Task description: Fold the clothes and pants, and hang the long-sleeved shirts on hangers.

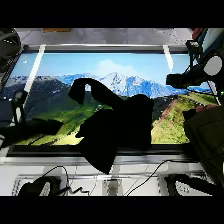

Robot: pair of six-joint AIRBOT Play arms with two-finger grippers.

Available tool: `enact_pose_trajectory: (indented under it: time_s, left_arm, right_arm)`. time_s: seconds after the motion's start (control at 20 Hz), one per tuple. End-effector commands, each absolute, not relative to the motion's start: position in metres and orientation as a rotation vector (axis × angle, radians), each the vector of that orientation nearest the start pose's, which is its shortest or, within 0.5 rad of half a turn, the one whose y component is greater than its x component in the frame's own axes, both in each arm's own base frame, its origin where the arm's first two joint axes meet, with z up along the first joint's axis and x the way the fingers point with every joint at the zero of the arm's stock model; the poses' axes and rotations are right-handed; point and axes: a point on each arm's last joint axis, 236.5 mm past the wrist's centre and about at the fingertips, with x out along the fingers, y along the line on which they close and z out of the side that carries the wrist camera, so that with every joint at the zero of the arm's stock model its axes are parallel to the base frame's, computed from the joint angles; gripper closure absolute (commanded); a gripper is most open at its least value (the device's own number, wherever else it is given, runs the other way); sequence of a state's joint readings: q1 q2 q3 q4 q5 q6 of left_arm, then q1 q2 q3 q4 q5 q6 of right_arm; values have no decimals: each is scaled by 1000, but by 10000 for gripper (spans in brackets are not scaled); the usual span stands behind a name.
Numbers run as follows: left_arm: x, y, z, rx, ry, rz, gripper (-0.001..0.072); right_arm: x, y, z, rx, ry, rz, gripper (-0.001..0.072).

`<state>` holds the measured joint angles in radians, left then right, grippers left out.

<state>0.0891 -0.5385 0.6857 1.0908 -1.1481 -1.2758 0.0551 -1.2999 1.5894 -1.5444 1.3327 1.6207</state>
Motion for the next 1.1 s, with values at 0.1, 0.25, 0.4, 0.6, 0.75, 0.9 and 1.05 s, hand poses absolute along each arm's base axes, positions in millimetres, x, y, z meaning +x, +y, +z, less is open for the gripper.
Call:
enact_pose_trajectory:
  time_s: [0.1,0.25,0.4,0.6,0.75,0.9,1.05]
  left_arm:
    - [198,-133,36,-387,1081,-547,132]
    - [164,-150,0,-385,1211,-615,133]
    - [145,-161,-27,-366,1268,-648,133]
    - [124,-177,-47,-330,1309,-696,133]
    - [119,-192,-47,-269,1271,-762,133]
    - [115,-201,-57,-267,1311,-744,132]
    - [92,-204,-86,-221,1484,-739,131]
  right_arm:
    - [399,21,132,-119,1178,119,698]
    - [383,-2,136,-114,1217,94,698]
    - [371,-25,154,-76,1163,83,699]
    - [337,-55,157,-5,1140,50,699]
    - [320,-74,149,78,1134,-5,698]
    - [318,-75,145,104,1137,-5,698]
    - [320,-74,146,105,1127,-3,698]
